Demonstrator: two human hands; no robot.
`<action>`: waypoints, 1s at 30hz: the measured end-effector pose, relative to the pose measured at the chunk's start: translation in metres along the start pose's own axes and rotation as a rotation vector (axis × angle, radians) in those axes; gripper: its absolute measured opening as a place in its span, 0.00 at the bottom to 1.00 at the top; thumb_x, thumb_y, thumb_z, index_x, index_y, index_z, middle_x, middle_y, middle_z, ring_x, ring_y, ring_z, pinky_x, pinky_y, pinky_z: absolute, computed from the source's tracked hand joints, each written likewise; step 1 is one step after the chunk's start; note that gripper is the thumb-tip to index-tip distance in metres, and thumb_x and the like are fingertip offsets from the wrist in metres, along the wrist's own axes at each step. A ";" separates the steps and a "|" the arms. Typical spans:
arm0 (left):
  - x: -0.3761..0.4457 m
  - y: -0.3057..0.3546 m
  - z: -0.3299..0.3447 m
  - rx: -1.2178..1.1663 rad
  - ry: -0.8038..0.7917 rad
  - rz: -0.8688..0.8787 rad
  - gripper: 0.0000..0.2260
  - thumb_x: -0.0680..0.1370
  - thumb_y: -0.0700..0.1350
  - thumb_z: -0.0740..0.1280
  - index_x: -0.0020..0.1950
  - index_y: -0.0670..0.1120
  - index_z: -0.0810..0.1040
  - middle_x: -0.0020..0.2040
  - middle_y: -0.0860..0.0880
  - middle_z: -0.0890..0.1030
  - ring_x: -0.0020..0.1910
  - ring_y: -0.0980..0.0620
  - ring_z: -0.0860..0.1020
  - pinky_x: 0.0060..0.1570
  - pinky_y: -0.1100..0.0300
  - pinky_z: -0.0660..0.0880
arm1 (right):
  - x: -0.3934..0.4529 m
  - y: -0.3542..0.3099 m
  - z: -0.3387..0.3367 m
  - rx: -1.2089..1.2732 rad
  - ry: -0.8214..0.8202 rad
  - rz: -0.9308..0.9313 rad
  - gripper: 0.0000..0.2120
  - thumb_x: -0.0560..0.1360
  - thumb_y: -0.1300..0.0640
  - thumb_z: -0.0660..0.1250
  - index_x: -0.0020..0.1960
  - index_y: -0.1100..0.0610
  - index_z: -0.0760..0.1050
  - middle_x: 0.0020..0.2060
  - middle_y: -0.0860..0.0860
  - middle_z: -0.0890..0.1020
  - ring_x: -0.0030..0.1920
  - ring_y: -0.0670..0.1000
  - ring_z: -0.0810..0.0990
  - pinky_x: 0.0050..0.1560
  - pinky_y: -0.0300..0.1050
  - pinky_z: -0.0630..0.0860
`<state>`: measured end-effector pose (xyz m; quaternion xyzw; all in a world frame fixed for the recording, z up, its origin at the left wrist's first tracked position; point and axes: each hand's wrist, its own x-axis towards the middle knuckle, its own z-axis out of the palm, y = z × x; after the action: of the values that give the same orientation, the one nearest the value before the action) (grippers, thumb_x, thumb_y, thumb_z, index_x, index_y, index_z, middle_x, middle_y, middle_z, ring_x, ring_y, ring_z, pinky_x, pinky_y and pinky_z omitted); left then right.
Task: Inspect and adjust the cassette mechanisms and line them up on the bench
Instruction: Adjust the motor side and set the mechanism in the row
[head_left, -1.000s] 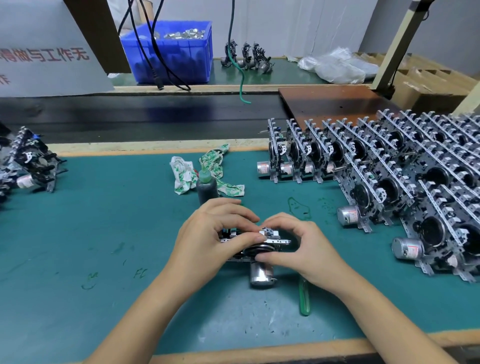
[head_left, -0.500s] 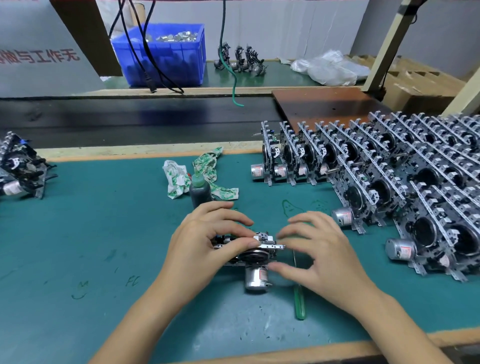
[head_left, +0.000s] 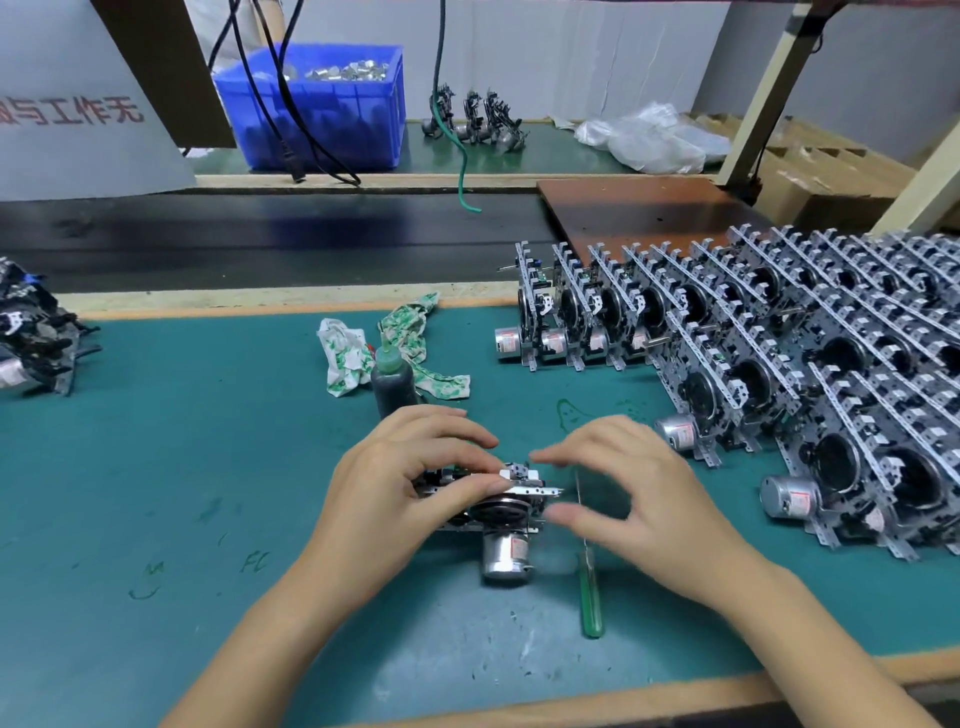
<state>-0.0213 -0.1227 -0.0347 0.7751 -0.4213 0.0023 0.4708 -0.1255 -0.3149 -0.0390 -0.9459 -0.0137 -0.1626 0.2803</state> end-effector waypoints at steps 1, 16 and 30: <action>-0.001 0.001 -0.001 0.010 0.011 0.022 0.09 0.71 0.58 0.66 0.45 0.59 0.83 0.48 0.62 0.82 0.57 0.61 0.75 0.58 0.64 0.70 | 0.003 -0.004 -0.003 0.065 0.039 0.009 0.19 0.70 0.37 0.62 0.50 0.49 0.78 0.41 0.41 0.76 0.46 0.42 0.73 0.50 0.39 0.68; -0.050 -0.013 0.006 0.342 0.402 0.153 0.09 0.77 0.57 0.64 0.45 0.53 0.73 0.42 0.57 0.71 0.40 0.55 0.71 0.41 0.61 0.70 | 0.046 -0.039 -0.001 -0.210 -0.155 -0.307 0.15 0.74 0.45 0.64 0.35 0.53 0.68 0.25 0.46 0.72 0.26 0.50 0.63 0.27 0.44 0.66; -0.010 -0.004 0.055 0.352 -0.076 -0.190 0.13 0.76 0.54 0.65 0.57 0.50 0.74 0.51 0.54 0.76 0.53 0.53 0.73 0.49 0.62 0.66 | 0.053 -0.035 0.026 -0.165 0.237 0.222 0.23 0.74 0.47 0.66 0.29 0.49 0.55 0.21 0.44 0.61 0.30 0.56 0.65 0.35 0.47 0.65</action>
<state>-0.0468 -0.1554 -0.0723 0.8814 -0.3567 0.0021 0.3097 -0.0719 -0.2745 -0.0249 -0.9356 0.1375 -0.2417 0.2177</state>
